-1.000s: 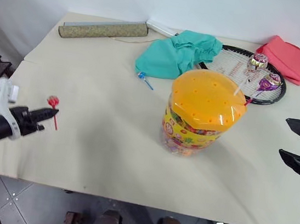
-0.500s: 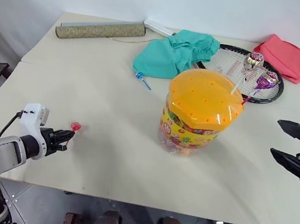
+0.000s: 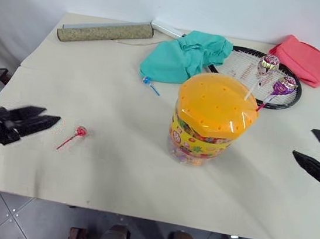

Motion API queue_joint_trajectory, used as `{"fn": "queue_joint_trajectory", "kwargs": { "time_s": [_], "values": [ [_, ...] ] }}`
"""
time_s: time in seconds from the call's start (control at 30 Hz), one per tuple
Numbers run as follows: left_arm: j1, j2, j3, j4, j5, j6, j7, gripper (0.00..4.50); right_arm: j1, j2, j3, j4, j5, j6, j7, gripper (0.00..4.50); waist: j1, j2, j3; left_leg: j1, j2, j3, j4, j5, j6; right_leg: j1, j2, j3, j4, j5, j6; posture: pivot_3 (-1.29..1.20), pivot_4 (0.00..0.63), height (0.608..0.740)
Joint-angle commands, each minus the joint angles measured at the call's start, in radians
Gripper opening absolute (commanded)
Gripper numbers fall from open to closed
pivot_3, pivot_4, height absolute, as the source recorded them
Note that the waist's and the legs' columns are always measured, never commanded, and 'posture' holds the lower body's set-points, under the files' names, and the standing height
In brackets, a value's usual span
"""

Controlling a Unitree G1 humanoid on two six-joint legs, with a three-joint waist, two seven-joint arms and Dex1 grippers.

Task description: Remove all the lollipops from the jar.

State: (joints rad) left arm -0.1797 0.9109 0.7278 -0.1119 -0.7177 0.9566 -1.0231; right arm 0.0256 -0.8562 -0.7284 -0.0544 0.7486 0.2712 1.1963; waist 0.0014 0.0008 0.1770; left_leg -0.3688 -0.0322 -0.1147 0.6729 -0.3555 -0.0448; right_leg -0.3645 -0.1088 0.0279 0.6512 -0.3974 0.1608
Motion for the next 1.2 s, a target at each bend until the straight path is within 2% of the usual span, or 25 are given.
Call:
{"fn": "queue_joint_trajectory", "kwargs": {
  "time_s": [0.03, 0.13, 0.3, 0.5, 0.7, 0.87, 0.97, 1.2],
  "values": [
    [-0.228, 0.007, -0.151, 0.018, -0.026, -0.187, -0.116, 4.24, 0.053, 0.026, -0.046, -0.153, 0.023, 0.027, -0.088, 4.50, 0.012, -0.001, 0.000, -0.001, 0.000, -0.001, 0.002, 0.000, 0.000, 0.002, -0.001, -0.006, 0.000, 0.000, 0.000, 0.00, 0.150, 0.740],
    [-0.471, -0.084, -0.344, 0.011, -0.013, -0.311, -0.190, 4.24, 0.047, 0.039, -0.049, -0.321, 0.158, 0.140, -0.219, 4.50, 0.026, -0.001, 0.000, -0.004, 0.001, -0.007, 0.008, 0.001, 0.000, 0.005, -0.003, -0.012, 0.001, 0.001, 0.001, 0.00, 0.150, 0.740],
    [-0.621, -0.180, -0.504, 0.050, -0.009, -0.333, -0.220, 4.37, 0.014, 0.047, -0.016, -0.432, 0.239, 0.217, -0.344, 4.50, -0.002, -0.001, 0.000, -0.003, -0.005, -0.003, 0.006, 0.000, 0.002, 0.007, -0.005, -0.020, 0.003, 0.002, 0.004, 0.00, 0.150, 0.740],
    [-0.619, -0.200, -0.542, 0.114, 0.011, -0.380, -0.246, 4.37, -0.087, 0.022, 0.032, -0.456, 0.364, 0.293, -0.443, 4.50, -0.035, -0.001, 0.000, -0.003, -0.004, -0.002, 0.005, 0.001, 0.003, 0.007, -0.005, -0.021, 0.003, 0.002, 0.004, 0.00, 0.150, 0.740],
    [-0.553, -0.220, -0.540, 0.062, -0.017, -0.365, -0.220, 4.37, -0.226, 0.039, 0.152, -0.409, 0.329, 0.309, -0.531, 4.50, -0.029, -0.001, 0.000, -0.003, -0.004, -0.003, 0.007, 0.001, 0.003, 0.007, -0.005, -0.022, 0.004, 0.002, 0.004, 0.00, 0.150, 0.740],
    [-0.527, -0.222, -0.529, 0.020, -0.032, -0.352, -0.196, 4.37, -0.264, 0.048, 0.219, -0.393, 0.317, 0.320, -0.529, 4.50, -0.021, -0.002, 0.001, -0.004, -0.005, -0.008, 0.008, 0.001, 0.003, 0.007, -0.006, -0.023, 0.004, 0.002, 0.004, 0.00, 0.150, 0.740],
    [-0.515, -0.210, -0.515, 0.009, -0.041, -0.342, -0.186, 4.50, -0.270, 0.052, 0.244, -0.391, 0.316, 0.319, -0.518, 3.94, -0.024, -0.002, 0.001, -0.004, -0.005, -0.008, 0.007, 0.001, 0.003, 0.007, -0.006, -0.023, 0.004, 0.002, 0.004, 0.00, 0.150, 0.740],
    [-0.499, -0.196, -0.504, -0.009, -0.052, -0.336, -0.168, 4.50, -0.275, 0.074, 0.244, -0.379, 0.322, 0.299, -0.487, 1.58, -0.028, -0.002, 0.001, -0.004, -0.005, -0.008, 0.007, 0.001, 0.003, 0.007, -0.005, -0.023, 0.004, 0.002, 0.004, 0.00, 0.150, 0.740]
  ]
}}
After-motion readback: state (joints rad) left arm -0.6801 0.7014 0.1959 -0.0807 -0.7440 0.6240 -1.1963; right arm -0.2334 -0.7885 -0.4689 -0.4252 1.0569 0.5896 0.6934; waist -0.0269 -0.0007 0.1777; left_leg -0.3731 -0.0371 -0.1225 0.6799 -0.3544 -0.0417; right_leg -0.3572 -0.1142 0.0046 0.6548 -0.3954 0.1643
